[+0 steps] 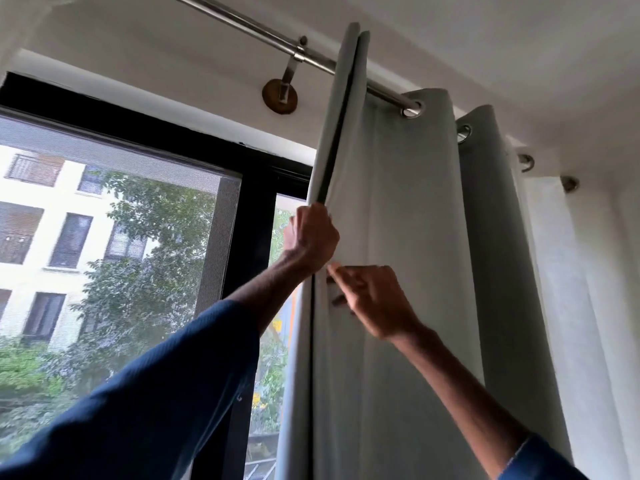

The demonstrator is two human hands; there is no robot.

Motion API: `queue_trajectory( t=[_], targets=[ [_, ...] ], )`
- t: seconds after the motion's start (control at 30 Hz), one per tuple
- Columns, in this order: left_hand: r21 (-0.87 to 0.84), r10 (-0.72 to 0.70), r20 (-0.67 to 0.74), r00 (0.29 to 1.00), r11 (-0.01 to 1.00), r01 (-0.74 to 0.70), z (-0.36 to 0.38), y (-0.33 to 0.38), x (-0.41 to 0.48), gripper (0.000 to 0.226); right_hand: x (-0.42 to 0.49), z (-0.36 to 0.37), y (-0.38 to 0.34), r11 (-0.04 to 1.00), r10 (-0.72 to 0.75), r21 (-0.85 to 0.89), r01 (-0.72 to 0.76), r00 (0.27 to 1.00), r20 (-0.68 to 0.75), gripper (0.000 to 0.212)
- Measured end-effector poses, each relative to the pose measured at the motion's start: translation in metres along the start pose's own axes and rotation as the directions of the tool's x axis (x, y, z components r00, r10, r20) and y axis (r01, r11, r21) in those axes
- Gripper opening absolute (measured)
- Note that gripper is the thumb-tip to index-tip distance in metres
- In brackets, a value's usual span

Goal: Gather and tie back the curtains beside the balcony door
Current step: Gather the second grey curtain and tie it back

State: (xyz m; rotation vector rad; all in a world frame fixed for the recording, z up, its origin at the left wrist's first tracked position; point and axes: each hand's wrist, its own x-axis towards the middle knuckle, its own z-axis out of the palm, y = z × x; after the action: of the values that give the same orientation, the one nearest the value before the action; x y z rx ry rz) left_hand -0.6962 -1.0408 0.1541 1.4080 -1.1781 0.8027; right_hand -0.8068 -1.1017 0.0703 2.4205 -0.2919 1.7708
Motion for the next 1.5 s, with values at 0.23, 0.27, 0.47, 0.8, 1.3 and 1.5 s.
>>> queue_trajectory(
  t=[0.23,0.27,0.47,0.8,1.3,1.5],
  targets=[
    [0.133,0.015,-0.147,0.989,0.991,0.005,0.0,0.004,0.018,0.018,0.038,-0.065,0.08,0.974,0.157,-0.056,-0.219,0.833,-0.531,0.016],
    [0.145,0.031,-0.17,0.985,0.989,-0.006,0.001,0.006,0.021,0.019,0.042,-0.075,0.086,0.954,0.191,-0.074,-0.29,0.779,-0.597,0.015],
    [0.221,0.201,-0.303,0.932,0.966,-0.136,0.01,0.01,0.025,0.015,0.063,-0.105,0.129,0.729,0.632,0.046,-0.683,0.645,-0.43,0.093],
    [0.338,0.343,-0.366,0.865,0.915,-0.219,0.012,-0.002,0.029,0.018,0.083,-0.062,0.082,0.797,0.322,-0.457,-0.395,0.918,-0.231,0.027],
    [0.308,0.322,-0.168,0.932,0.915,-0.261,-0.009,-0.01,0.022,0.022,0.087,-0.028,-0.014,0.82,-0.134,-0.563,0.107,0.991,-0.006,0.013],
    [0.107,0.504,-0.058,0.862,0.861,-0.496,0.01,-0.01,0.007,0.079,0.067,-0.032,0.01,0.877,-0.003,-0.478,-0.051,0.994,-0.112,0.012]
  ],
)
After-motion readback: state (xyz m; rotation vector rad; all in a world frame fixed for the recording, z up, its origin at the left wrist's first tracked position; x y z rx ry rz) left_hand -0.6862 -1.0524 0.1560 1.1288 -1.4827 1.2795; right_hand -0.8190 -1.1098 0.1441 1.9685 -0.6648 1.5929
